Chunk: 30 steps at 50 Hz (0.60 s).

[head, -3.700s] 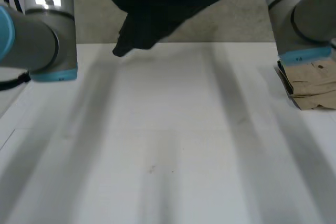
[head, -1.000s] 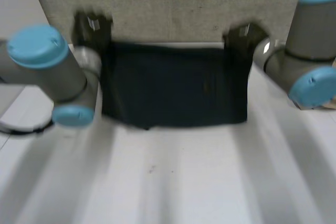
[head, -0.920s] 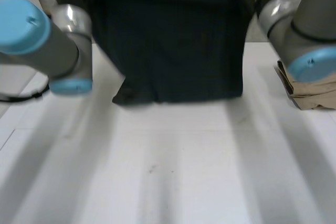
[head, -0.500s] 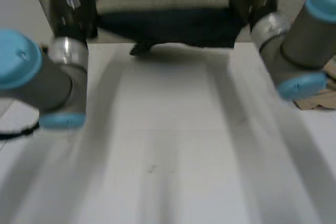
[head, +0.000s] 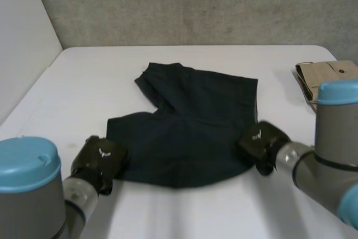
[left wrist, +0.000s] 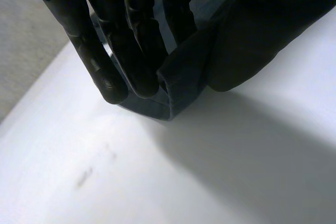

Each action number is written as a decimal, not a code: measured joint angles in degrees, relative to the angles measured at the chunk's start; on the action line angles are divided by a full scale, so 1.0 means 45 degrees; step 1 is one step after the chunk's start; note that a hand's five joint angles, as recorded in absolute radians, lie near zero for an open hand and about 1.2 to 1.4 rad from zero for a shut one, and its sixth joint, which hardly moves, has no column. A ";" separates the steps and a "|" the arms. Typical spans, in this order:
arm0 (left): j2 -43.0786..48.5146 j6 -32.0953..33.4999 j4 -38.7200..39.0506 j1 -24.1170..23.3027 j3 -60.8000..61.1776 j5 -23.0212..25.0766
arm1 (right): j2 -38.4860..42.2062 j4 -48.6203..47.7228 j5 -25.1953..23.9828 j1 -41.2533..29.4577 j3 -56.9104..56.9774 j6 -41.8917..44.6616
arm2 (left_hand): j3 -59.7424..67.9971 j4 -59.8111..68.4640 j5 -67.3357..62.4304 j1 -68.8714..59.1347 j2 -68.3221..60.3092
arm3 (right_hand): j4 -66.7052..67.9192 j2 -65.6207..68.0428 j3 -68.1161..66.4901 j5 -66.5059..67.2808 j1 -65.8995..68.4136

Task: Fold the laundry.

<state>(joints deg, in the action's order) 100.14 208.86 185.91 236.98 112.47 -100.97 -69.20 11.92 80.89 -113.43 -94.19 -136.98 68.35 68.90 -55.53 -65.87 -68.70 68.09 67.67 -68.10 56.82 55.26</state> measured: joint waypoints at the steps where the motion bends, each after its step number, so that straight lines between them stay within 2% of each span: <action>1: -0.0189 -0.0003 -0.0261 -0.0064 0.0099 0.0001 | -0.0193 0.0261 -0.0039 0.0005 -0.0255 0.0211 | 0.0000 0.0000 0.0000 0.0000 0.0000 | 0.0000 0.0000 0.0000 0.0000 0.0000; 9: -0.1575 0.0007 -0.2206 -0.0743 0.0701 0.0059 | -0.1449 0.2344 -0.0196 0.0148 -0.2115 0.1928 | 0.0000 0.0000 0.0000 0.0000 0.0000 | 0.0000 0.0000 0.0000 0.0000 0.0000; 10: -0.1756 0.0006 -0.2547 -0.0890 0.0749 0.0072 | -0.1621 0.2523 -0.0208 0.0203 -0.2343 0.2129 | -0.1229 -0.1084 0.0714 0.0936 0.1261 | 0.0000 0.0000 0.0000 0.0000 0.0000; 12: -0.2009 0.0004 -0.3020 -0.1118 0.0770 0.0094 | -0.1929 0.2695 -0.0260 0.0316 -0.2706 0.2416 | -0.4636 -0.4794 0.4089 0.4870 0.4753 | 0.0000 0.0000 0.0000 0.0000 0.0000; 13: -0.2023 0.0004 -0.3039 -0.1130 0.0767 0.0095 | -0.1955 0.2696 -0.0273 0.0328 -0.2737 0.2437 | -0.4636 -0.4794 0.4089 0.4870 0.4753 | 0.0000 0.0000 0.0000 0.0000 0.0000; 14: -0.2095 0.0007 -0.3113 -0.1191 0.0728 0.0100 | -0.2055 0.2666 -0.0332 0.0376 -0.2848 0.2501 | -0.7621 -0.7868 0.7153 0.8330 0.8057 | 0.0000 0.0000 0.0000 0.0000 0.0000; 17: -0.2139 0.0011 -0.2995 -0.1162 0.0580 0.0095 | -0.2157 0.2473 -0.0480 0.0460 -0.2961 0.2524 | -0.7621 -0.7868 0.7153 0.8330 0.8057 | 0.0000 0.0000 -0.0001 0.0000 0.0000; 18: -0.2117 0.0009 -0.2680 -0.0957 0.0331 0.0083 | -0.2191 0.2163 -0.0629 0.0544 -0.2991 0.2466 | -1.2461 -1.2647 1.1729 1.2188 1.2586 | 0.0000 0.0000 0.0000 0.0000 0.0000; 20: -0.2090 0.0007 -0.2473 -0.0769 0.0162 0.0088 | -0.2192 0.1973 -0.0712 0.0596 -0.2987 0.2409 | -1.2473 -1.2664 1.1729 1.2188 1.2609 | 0.0000 0.0000 0.0000 0.0000 0.0000; 25: -0.1850 -0.0085 -0.1627 0.0483 -0.0785 0.0302 | -0.2168 0.1370 -0.0908 0.0788 -0.2962 0.2096 | -1.2472 -1.2663 1.1728 1.2141 1.2605 | 0.0000 0.0000 0.0000 0.0000 0.0240; 27: -0.1487 -0.0291 -0.1144 0.1148 -0.1430 0.0670 | -0.2152 0.1108 -0.0949 0.0846 -0.2964 0.1896 | -1.2435 -1.2617 1.1684 1.2138 1.2558 | 0.0000 0.0000 -0.0001 0.0000 0.0240; 28: -0.1487 -0.0291 -0.1144 0.1148 -0.1430 0.0670 | -0.2152 0.1108 -0.0949 0.0846 -0.2964 0.1896 | -1.2435 -1.2617 1.1684 1.2138 1.2558 | 0.0000 0.0000 -0.0001 0.0000 0.0240; 30: -0.0876 -0.0649 -0.0708 0.1701 -0.2188 0.1326 | -0.2146 0.0873 -0.0970 0.0864 -0.2979 0.1731 | -1.1983 -1.2183 1.1362 1.1569 1.2049 | 0.0000 0.0000 -0.0001 0.0000 0.0240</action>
<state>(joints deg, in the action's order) 96.20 205.94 182.73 244.64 102.62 -95.00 -78.85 15.85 76.53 -109.55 -107.59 -129.19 14.42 14.08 -4.40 -13.82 -14.48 68.09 67.67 -68.10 56.82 56.34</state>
